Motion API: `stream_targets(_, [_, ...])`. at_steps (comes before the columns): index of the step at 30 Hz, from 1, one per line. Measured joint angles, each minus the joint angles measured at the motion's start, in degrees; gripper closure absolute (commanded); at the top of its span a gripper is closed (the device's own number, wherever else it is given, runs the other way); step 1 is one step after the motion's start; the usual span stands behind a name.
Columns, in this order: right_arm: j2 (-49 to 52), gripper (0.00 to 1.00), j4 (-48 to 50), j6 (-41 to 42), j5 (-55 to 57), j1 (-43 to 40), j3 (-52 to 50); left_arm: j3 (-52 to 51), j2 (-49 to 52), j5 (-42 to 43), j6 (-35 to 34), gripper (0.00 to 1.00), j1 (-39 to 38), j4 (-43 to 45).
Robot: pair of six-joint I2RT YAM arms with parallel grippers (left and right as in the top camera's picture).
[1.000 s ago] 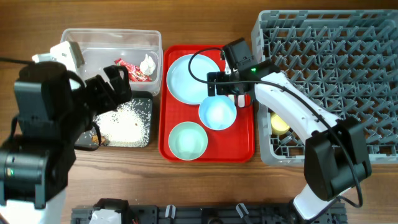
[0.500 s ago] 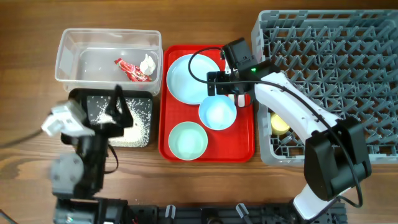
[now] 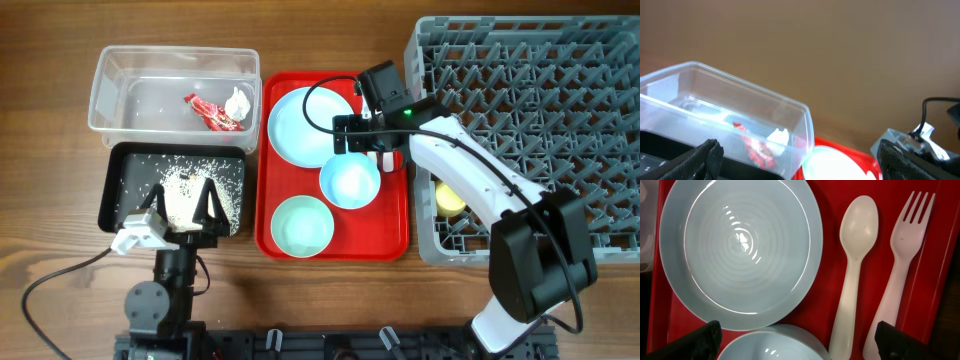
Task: Sort waste into correct bins and load items into the dishwasher rack
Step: 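Grasp the light-blue bowl with the right gripper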
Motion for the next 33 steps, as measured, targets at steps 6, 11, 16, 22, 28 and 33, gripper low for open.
stream_targets(6, [0.00,0.00,0.00,0.00,0.00,0.00,0.00,-1.92,-0.04,0.00,0.00,0.00,0.02,-0.85])
stream_targets(11, [0.00,0.00,0.00,0.00,0.00,0.00,0.00,-1.88,-0.07,0.00,0.07,0.00,0.02,-4.87])
stream_targets(16, [0.00,0.00,0.00,0.00,0.00,0.00,0.00,-1.95,-0.04,0.00,0.15,0.00,0.04,-6.05])
stream_targets(22, [0.00,0.00,0.17,0.02,0.00,0.00,0.00,-1.95,-0.04,0.00,0.15,0.00,0.04,-6.05])
stream_targets(28, [0.00,0.00,10.58,0.00,-0.02,0.00,0.00,-1.95,-0.04,0.00,0.15,0.00,0.04,-6.05])
stream_targets(33, [0.00,0.00,15.47,0.02,0.00,0.00,0.00,-1.95,-0.02,0.00,0.15,0.00,0.04,-6.05])
